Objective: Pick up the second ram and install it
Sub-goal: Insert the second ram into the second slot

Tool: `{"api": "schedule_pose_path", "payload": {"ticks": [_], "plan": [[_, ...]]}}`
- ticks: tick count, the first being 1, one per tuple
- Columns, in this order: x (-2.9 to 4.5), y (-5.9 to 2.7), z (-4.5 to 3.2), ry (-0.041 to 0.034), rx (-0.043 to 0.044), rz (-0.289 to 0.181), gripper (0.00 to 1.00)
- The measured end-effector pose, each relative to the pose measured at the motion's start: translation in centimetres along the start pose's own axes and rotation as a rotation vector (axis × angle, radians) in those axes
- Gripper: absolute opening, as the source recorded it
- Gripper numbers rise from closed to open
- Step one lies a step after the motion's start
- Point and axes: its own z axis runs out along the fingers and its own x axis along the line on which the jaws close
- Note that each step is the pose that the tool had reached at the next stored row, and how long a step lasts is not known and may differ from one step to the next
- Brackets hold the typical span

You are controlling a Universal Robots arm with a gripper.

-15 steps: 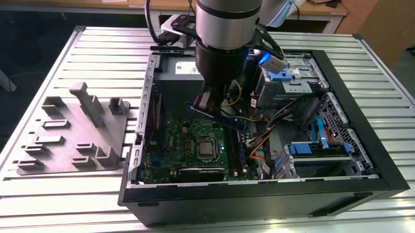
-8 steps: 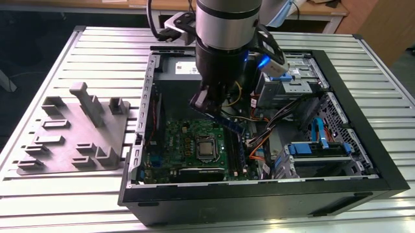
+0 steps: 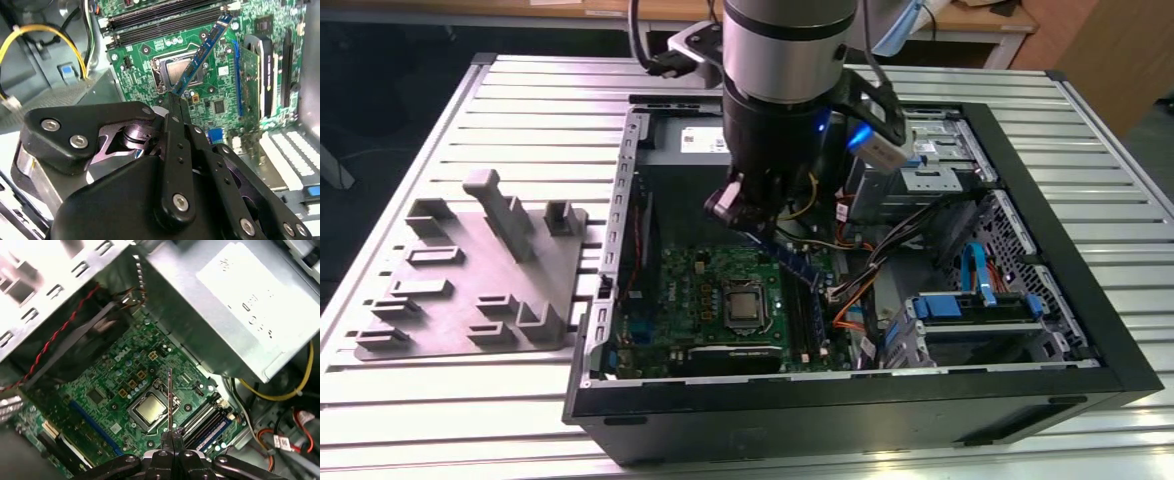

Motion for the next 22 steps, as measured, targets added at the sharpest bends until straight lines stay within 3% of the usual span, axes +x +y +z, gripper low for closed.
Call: {"api": "schedule_pose_path", "payload": {"ticks": [22], "plan": [[0.01, 0.00, 0.24, -0.0078, 0.0152, 0.400, 0.11]]}}
